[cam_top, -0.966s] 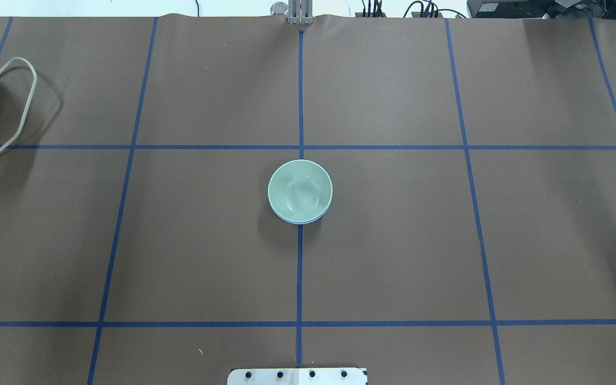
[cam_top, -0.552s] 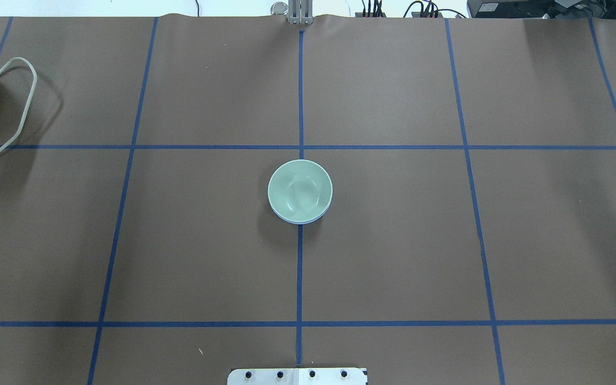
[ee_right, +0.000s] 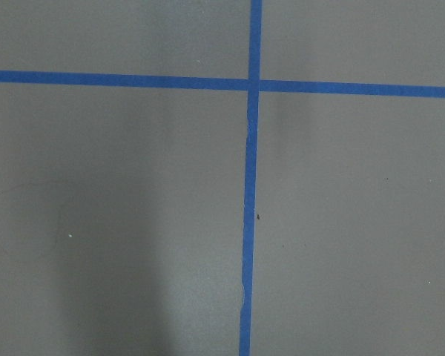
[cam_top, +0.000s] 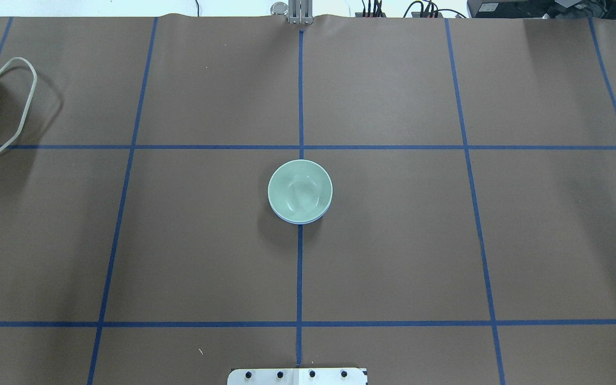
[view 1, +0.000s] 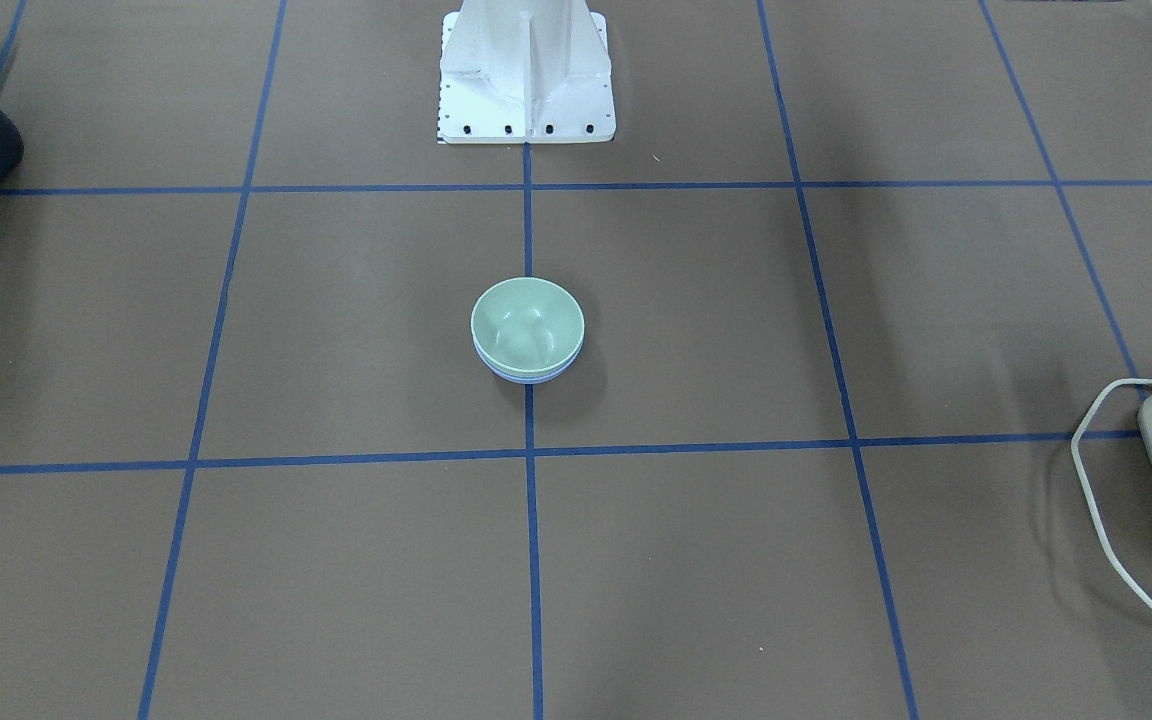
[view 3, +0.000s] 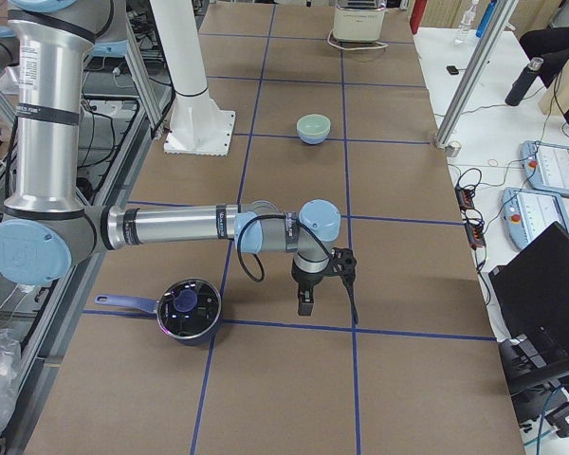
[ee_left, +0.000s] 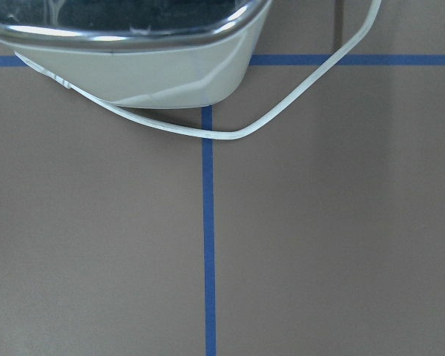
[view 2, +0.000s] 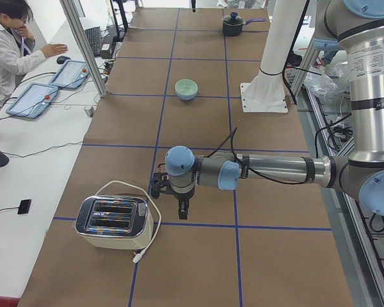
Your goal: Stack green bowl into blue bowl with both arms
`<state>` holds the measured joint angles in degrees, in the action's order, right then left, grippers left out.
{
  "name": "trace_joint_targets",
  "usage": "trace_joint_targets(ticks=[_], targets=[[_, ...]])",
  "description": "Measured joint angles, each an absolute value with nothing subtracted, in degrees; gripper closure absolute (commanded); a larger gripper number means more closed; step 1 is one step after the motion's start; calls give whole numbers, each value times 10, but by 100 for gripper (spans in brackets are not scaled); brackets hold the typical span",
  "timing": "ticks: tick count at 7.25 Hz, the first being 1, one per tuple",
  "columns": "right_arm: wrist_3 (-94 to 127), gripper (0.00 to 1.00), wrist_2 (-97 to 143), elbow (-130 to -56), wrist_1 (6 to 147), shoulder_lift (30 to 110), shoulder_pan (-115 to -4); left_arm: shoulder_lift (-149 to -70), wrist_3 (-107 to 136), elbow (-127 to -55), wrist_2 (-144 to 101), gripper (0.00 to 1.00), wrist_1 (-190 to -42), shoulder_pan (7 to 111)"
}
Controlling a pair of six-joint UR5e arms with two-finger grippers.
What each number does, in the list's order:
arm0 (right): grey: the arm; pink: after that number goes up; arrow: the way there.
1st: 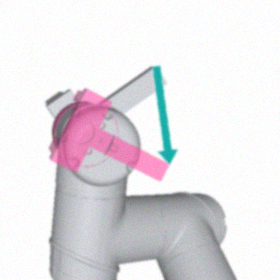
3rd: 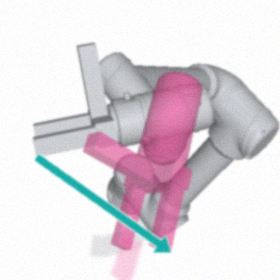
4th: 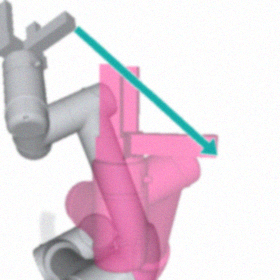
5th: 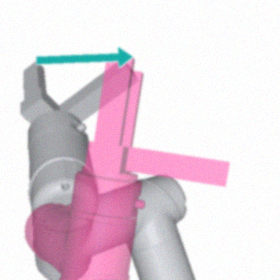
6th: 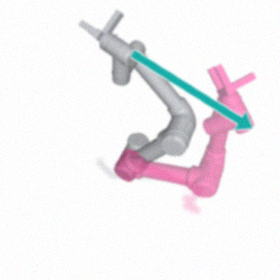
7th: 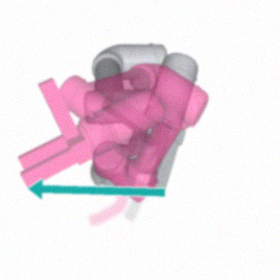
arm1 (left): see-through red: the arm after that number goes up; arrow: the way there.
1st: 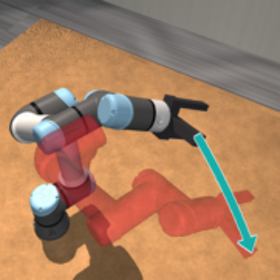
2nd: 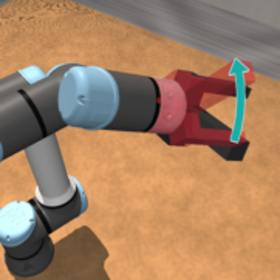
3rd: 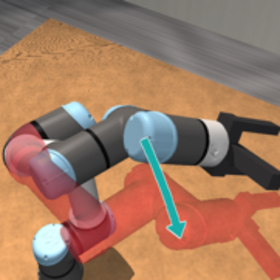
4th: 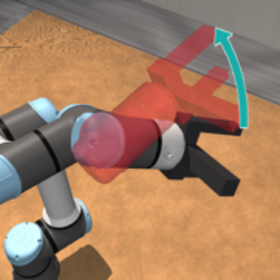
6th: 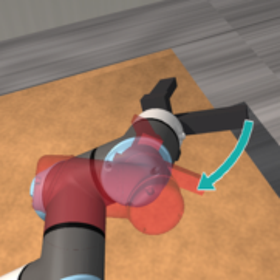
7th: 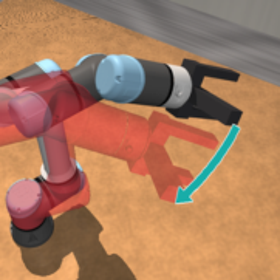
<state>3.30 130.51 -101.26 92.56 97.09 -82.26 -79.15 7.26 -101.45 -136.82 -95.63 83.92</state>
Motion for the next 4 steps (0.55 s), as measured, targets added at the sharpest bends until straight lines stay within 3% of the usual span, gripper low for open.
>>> trace_joint_targets(ticks=[4], targets=[[21,0,1314,-1013,922,972,-822,-790,65,-1013,-1368,1,-956,841]])
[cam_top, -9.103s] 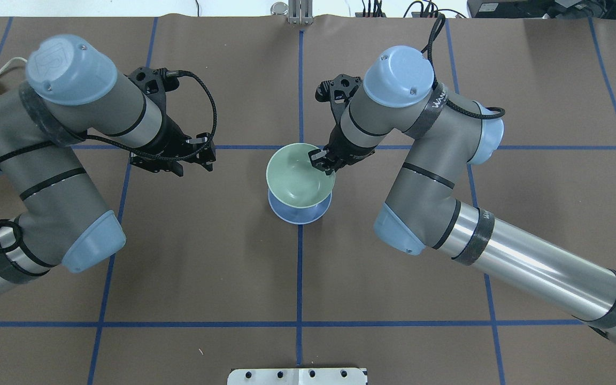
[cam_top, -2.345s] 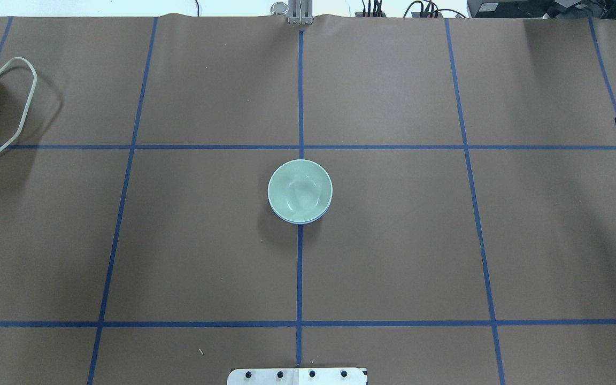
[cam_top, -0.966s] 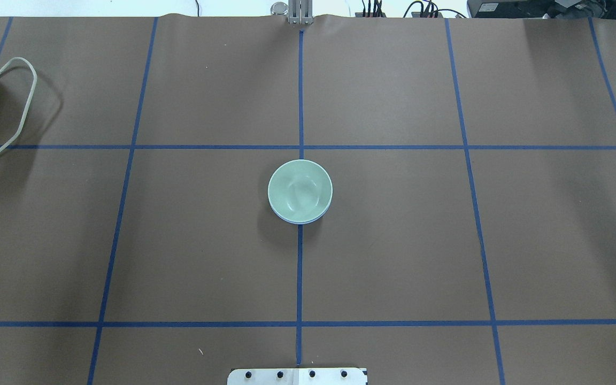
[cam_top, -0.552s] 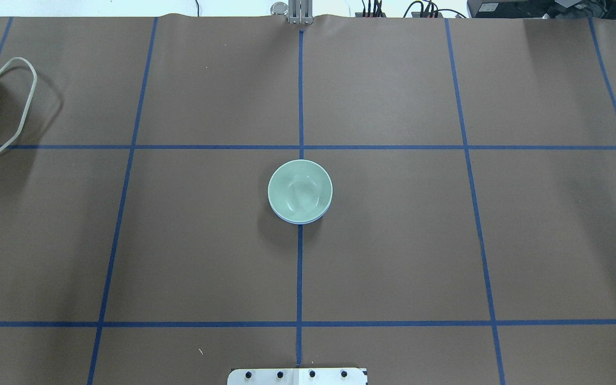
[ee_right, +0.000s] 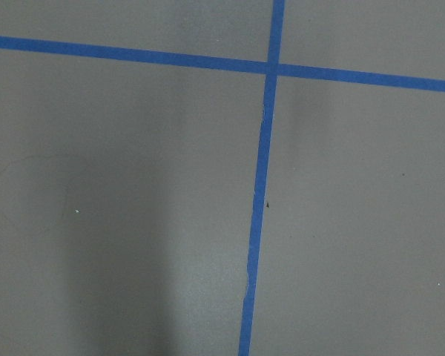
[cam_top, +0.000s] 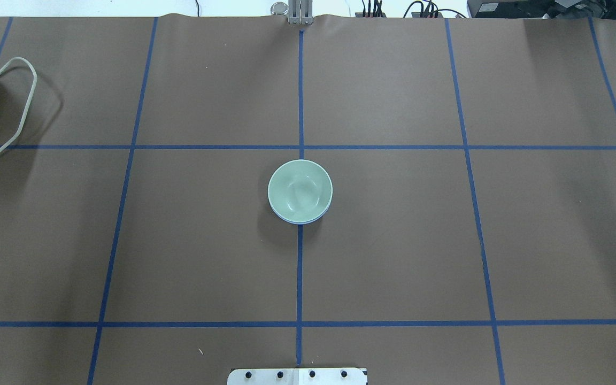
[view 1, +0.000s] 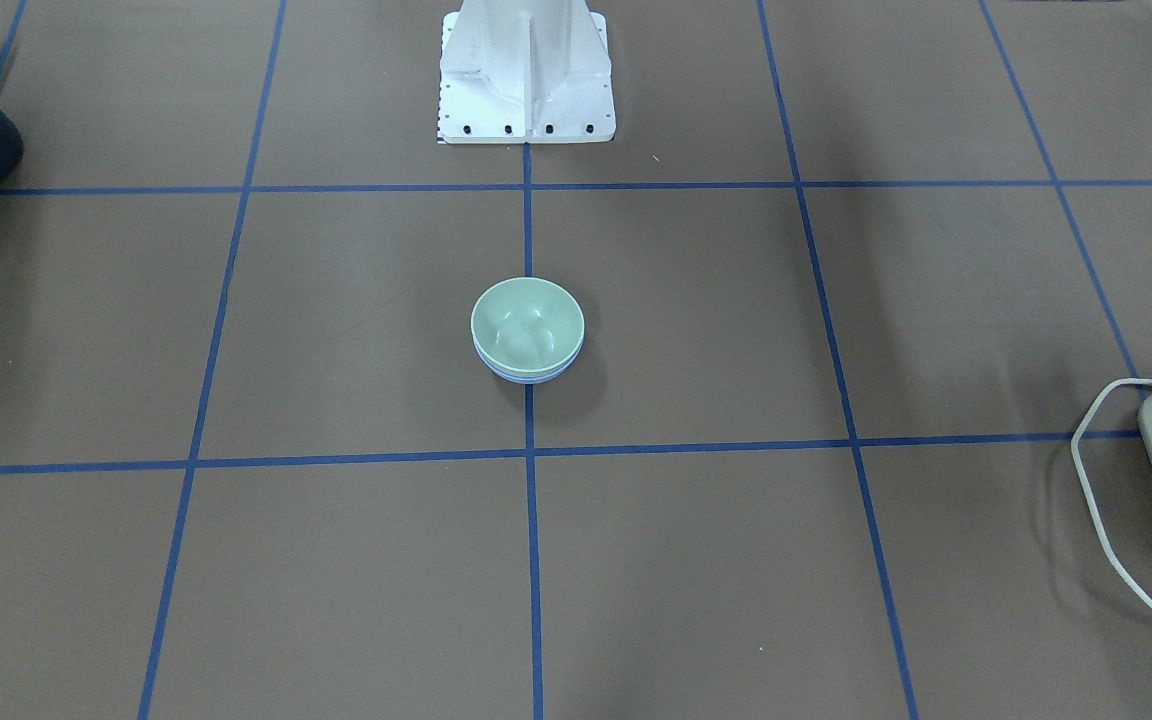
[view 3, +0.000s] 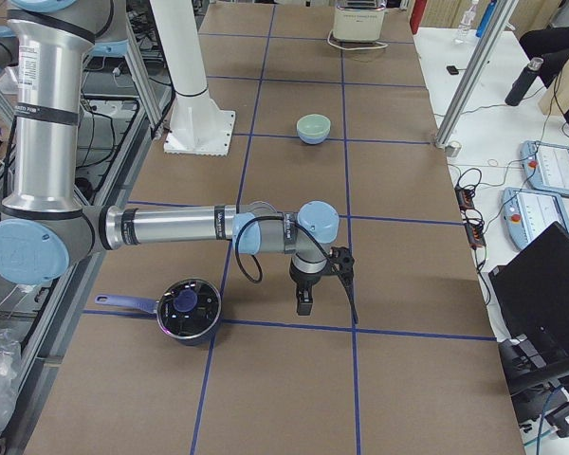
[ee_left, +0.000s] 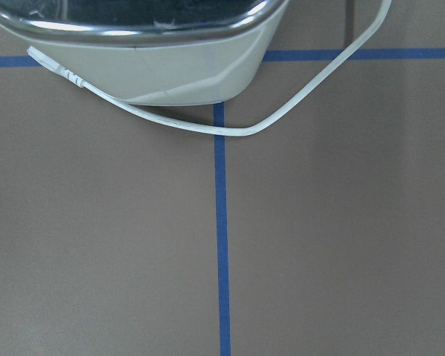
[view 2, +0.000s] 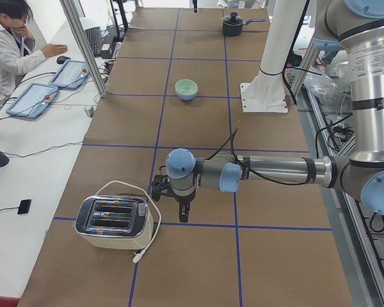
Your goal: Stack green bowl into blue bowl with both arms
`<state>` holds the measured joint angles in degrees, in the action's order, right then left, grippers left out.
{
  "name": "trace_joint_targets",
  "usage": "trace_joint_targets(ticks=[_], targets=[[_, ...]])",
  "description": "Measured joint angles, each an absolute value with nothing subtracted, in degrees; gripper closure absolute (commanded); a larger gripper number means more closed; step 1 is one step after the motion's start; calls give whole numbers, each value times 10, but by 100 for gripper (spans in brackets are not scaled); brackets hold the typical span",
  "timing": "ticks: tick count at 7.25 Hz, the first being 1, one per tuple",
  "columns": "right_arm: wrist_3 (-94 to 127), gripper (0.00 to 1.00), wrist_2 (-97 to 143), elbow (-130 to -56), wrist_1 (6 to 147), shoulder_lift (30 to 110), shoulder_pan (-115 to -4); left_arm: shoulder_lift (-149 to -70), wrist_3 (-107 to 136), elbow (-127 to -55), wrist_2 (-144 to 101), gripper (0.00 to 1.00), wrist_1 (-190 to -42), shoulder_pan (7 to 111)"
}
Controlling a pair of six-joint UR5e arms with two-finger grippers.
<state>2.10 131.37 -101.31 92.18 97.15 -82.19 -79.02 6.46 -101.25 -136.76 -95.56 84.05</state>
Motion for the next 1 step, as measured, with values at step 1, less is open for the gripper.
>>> trace_joint_targets(ticks=[1], targets=[[21,0,1315,-1014,921,971,-822,-790,64,-1013,-1368,1,-956,841]])
